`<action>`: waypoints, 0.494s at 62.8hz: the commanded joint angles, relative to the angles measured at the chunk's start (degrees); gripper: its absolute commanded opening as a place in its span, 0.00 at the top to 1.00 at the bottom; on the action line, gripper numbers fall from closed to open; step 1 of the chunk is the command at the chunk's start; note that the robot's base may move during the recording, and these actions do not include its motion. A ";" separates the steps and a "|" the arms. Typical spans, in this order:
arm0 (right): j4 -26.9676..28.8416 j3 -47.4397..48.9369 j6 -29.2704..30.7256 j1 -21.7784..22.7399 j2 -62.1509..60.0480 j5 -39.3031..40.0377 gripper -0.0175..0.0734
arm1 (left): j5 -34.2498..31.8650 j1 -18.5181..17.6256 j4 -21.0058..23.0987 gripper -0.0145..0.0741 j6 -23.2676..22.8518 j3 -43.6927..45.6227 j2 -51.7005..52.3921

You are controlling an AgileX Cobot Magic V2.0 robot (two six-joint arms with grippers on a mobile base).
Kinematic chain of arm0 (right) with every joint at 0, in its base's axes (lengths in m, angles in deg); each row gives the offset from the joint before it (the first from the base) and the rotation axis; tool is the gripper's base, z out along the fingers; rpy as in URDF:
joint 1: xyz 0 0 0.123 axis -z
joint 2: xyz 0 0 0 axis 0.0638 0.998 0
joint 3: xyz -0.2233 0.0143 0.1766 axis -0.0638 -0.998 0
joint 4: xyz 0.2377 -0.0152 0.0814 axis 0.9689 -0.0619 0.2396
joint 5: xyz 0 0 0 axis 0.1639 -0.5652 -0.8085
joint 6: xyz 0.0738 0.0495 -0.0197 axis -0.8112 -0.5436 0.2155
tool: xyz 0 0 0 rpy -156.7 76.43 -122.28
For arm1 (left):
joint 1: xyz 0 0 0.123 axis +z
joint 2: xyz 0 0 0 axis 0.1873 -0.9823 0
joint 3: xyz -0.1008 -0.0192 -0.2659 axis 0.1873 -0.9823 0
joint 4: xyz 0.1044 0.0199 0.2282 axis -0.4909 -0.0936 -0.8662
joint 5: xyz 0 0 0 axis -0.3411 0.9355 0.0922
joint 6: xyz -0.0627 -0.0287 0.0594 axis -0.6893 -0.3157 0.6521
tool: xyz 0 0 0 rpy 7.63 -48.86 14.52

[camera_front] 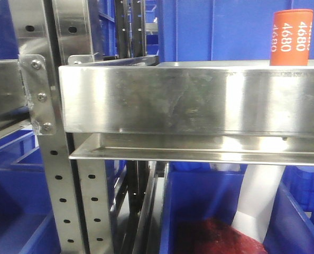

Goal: Grab orange capacitor from left shelf to right conveyor

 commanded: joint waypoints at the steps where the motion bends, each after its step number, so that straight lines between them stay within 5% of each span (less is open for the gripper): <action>1: -0.04 8.72 -0.35 0.03 1.15 -0.25 0.76 | -5.12 0.11 0.00 0.95 0.03 0.30 1.10; 12: -0.04 19.21 -0.35 -2.36 10.46 -4.28 0.70 | -5.12 0.11 0.00 0.95 0.03 0.30 1.10; 31: -0.04 27.81 -0.35 -13.63 31.56 -3.80 0.16 | -5.12 0.11 0.00 0.95 0.03 0.30 1.10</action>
